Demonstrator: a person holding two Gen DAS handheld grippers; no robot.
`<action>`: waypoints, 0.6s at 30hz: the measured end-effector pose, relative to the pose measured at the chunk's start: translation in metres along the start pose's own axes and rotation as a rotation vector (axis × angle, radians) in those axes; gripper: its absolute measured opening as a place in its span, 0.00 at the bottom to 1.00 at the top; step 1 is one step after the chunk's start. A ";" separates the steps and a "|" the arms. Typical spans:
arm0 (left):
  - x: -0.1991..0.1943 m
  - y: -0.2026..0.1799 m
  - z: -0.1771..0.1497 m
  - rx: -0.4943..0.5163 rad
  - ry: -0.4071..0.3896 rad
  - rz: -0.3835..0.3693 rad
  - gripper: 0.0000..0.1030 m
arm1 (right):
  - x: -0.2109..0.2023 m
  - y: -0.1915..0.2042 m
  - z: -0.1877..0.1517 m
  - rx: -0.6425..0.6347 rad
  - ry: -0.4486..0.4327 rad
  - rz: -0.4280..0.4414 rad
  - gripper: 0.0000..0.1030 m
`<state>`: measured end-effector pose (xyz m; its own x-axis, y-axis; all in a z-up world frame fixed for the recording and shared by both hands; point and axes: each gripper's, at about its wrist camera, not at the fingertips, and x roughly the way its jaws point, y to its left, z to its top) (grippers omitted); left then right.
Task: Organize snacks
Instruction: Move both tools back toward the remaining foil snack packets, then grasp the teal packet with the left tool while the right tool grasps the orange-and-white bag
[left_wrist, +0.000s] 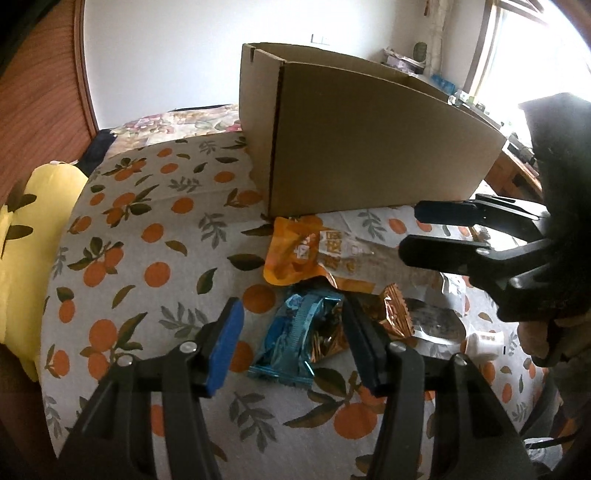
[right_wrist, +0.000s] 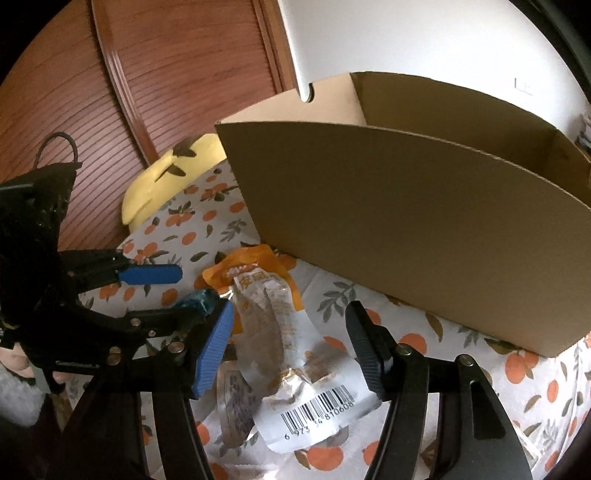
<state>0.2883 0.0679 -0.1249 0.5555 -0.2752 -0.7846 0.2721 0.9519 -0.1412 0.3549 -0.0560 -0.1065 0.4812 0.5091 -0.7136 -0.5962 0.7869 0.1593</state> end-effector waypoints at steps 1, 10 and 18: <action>0.000 0.000 -0.001 -0.004 -0.004 -0.005 0.50 | 0.001 0.000 0.000 -0.002 0.002 0.001 0.62; -0.005 -0.002 -0.003 0.012 -0.013 0.011 0.30 | 0.015 0.004 0.000 -0.044 0.056 0.036 0.62; 0.004 0.006 -0.008 0.002 0.033 0.020 0.30 | 0.029 0.008 0.001 -0.094 0.107 0.021 0.60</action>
<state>0.2861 0.0737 -0.1342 0.5347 -0.2512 -0.8069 0.2625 0.9569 -0.1239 0.3652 -0.0345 -0.1252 0.3993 0.4814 -0.7803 -0.6653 0.7377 0.1146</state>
